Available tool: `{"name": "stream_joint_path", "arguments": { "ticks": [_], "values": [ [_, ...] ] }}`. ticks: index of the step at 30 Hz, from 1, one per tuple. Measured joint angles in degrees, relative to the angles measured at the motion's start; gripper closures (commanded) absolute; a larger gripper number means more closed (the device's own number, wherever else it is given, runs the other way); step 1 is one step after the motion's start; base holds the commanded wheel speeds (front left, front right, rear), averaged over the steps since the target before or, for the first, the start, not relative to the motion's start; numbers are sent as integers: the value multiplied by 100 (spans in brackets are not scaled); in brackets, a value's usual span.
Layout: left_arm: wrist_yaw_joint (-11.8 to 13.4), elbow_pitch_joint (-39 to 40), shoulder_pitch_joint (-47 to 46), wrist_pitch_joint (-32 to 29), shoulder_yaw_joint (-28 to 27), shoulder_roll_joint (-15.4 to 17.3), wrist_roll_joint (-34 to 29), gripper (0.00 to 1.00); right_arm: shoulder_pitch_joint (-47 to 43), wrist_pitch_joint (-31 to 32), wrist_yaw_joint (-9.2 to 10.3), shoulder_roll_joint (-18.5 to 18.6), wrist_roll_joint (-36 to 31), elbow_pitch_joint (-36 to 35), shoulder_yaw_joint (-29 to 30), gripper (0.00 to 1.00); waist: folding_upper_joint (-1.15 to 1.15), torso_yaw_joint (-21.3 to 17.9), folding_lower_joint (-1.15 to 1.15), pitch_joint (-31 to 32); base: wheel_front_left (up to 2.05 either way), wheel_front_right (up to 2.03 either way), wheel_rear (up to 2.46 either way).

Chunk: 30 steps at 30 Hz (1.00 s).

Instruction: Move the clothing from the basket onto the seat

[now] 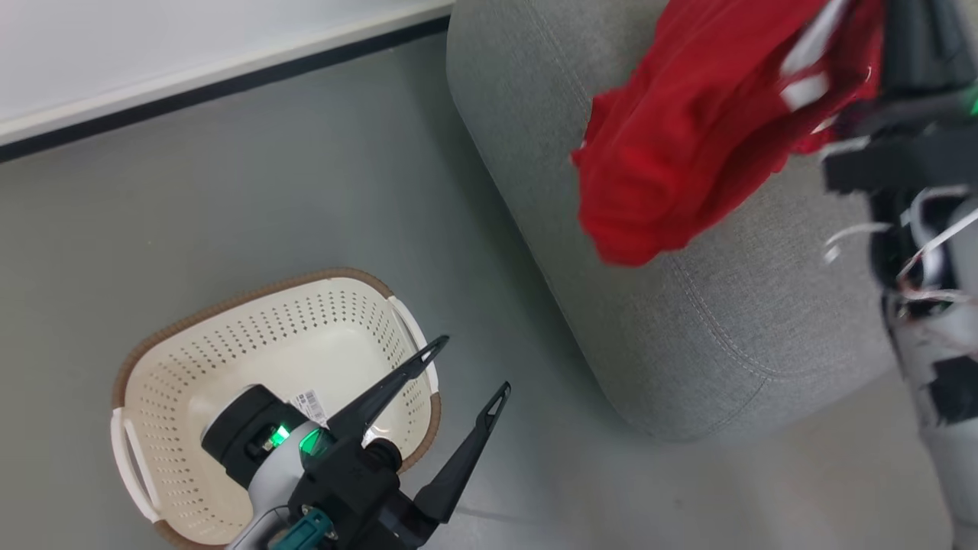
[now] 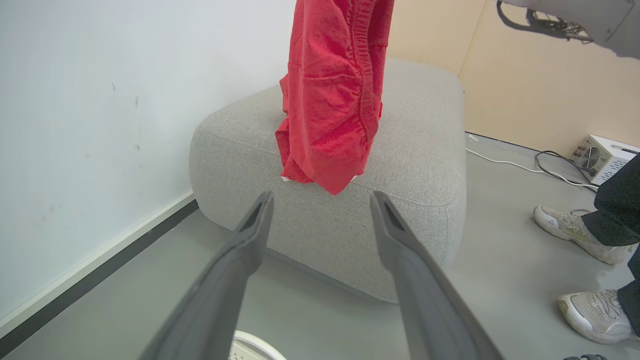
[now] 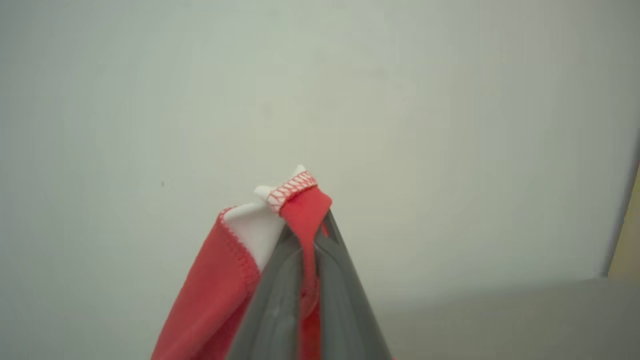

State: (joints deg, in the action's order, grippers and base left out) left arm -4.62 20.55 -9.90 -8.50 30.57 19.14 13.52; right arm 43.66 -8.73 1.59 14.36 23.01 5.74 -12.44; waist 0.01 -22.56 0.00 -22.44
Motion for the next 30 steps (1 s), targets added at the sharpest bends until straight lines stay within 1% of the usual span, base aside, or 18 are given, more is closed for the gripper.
{"name": "stream_joint_path", "arguments": {
  "ticks": [4,7,8,12,18,22,25,30],
  "values": [
    [-52,65,-58,-53,-10,67,-1,0,614,1,43,208,-3,64,298,100,0,-49,0,-188,0,0,0],
    [-60,82,-133,-77,3,82,0,0,1117,2,97,475,-13,148,590,100,0,-52,0,-321,0,0,0],
    [-98,94,-183,-105,4,82,1,0,1252,2,97,568,-14,179,671,100,0,-47,0,-363,0,0,0],
    [-101,192,-303,-123,-8,120,1,0,1829,10,129,947,-36,433,1014,100,0,3,0,-524,0,0,0],
    [-140,299,-418,-125,-23,194,4,0,2284,60,245,1495,-192,725,1395,100,0,108,0,-747,0,0,0],
    [-149,319,-536,-124,-27,213,37,0,2538,118,302,1963,-299,953,1686,100,0,197,0,-871,0,0,0],
    [-151,421,-541,-124,-54,255,37,0,2652,222,345,2163,-296,1096,1841,100,0,281,0,-991,0,0,0],
    [-152,490,-541,-123,-74,307,37,0,2636,296,345,2208,-294,1312,1859,100,0,326,0,-1125,0,0,0]
  ]
}}
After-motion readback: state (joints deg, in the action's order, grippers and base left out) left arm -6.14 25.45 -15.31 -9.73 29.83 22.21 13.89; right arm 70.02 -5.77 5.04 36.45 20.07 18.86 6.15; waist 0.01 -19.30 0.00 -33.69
